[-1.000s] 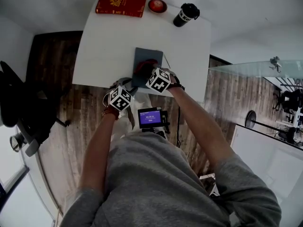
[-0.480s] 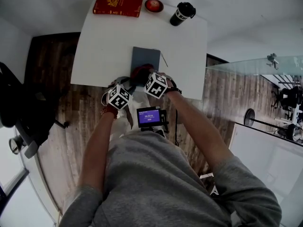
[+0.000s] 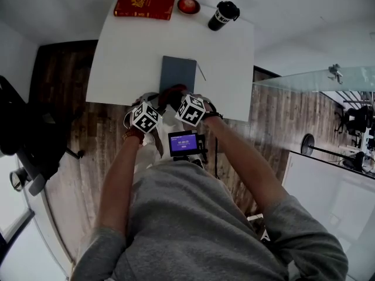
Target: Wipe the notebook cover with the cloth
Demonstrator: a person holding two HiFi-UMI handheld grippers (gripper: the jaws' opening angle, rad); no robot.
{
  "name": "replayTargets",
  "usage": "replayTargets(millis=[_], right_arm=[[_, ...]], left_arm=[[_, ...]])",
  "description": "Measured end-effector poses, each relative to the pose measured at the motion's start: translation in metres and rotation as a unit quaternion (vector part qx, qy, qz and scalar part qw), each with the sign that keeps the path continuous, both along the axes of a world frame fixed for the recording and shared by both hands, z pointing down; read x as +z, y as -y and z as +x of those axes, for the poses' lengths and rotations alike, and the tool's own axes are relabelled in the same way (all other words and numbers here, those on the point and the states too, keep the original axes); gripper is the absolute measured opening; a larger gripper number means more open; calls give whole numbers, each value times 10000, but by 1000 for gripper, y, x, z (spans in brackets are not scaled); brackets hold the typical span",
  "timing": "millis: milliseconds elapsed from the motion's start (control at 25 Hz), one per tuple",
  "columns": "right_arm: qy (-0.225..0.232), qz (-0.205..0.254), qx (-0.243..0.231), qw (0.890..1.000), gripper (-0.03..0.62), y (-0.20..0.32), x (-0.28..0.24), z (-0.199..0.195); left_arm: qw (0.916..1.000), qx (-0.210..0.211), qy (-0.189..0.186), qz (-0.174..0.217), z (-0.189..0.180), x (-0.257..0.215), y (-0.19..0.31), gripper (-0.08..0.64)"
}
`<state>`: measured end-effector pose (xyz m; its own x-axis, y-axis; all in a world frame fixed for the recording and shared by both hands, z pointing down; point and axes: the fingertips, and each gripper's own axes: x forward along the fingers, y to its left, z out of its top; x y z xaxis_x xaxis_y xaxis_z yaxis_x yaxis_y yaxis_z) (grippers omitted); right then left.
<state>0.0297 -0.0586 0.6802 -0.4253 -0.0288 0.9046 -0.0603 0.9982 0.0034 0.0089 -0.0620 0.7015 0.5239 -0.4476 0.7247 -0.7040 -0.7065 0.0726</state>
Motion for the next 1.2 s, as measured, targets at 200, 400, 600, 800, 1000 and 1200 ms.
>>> replayTargets(millis=[200,400,600,800,1000,1200], right_arm=[[106,-1312,-55,9913,69,-25,-11,3],[195,-1945,-529,9793,72,-17,-47,10],[419,-1504,-551,9862,74,52,-78,4],[463,-844,-388,9946,74,126,-90,4],[180,304,-207,9992,74,191,-80,13],[-545,1571,-208,9859,75,219,-45,32]], left_arm=[[10000,-10,-8,-2,1,-2,0,203],[10000,-2,-4,29,1,-3,0,202],[10000,3,-10,25,0,-3,0,201],[10000,9,-31,-3,1,-3,-1,199],[10000,0,-37,-38,0,-5,-4,199],[10000,0,-14,4,0,-5,-3,203]])
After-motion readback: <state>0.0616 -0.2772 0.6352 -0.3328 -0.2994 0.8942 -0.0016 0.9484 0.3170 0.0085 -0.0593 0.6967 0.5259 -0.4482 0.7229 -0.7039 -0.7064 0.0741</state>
